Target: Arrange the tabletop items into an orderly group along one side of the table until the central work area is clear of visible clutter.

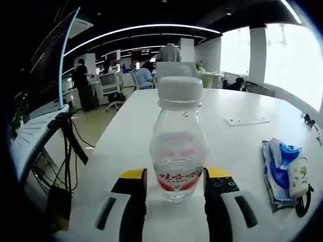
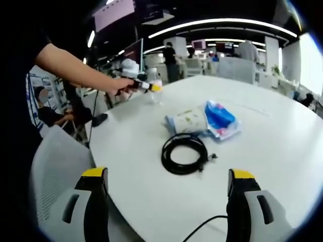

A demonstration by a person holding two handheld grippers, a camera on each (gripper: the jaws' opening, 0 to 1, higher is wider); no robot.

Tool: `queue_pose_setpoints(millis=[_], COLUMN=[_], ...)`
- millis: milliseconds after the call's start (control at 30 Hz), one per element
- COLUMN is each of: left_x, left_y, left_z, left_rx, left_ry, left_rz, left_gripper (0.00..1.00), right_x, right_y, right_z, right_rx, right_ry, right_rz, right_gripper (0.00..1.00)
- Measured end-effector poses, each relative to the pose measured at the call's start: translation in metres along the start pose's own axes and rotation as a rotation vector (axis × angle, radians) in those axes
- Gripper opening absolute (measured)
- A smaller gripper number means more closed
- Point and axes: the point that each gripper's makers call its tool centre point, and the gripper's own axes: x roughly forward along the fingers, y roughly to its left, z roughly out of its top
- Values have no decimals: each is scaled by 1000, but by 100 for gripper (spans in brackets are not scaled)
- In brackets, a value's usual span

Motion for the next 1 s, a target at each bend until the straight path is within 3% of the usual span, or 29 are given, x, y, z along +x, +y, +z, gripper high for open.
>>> queue_pose_setpoints(millis=[600, 733, 1000], left_x=[-26, -30, -39], left_y=[-10, -18, -29], left_z=[6, 2, 4], left_rx=[25, 21, 65], left_ry=[1, 22, 41], left_rz=[-16, -33, -56], left_gripper=[66, 80, 92], right_x=[2, 1, -3], right_y=[6, 7, 9], right_z=[24, 29, 36], right_rx=[-42, -48, -56], right_ry=[-57, -75, -101], right_rz=[23, 23, 21], right_gripper=[96, 96, 96])
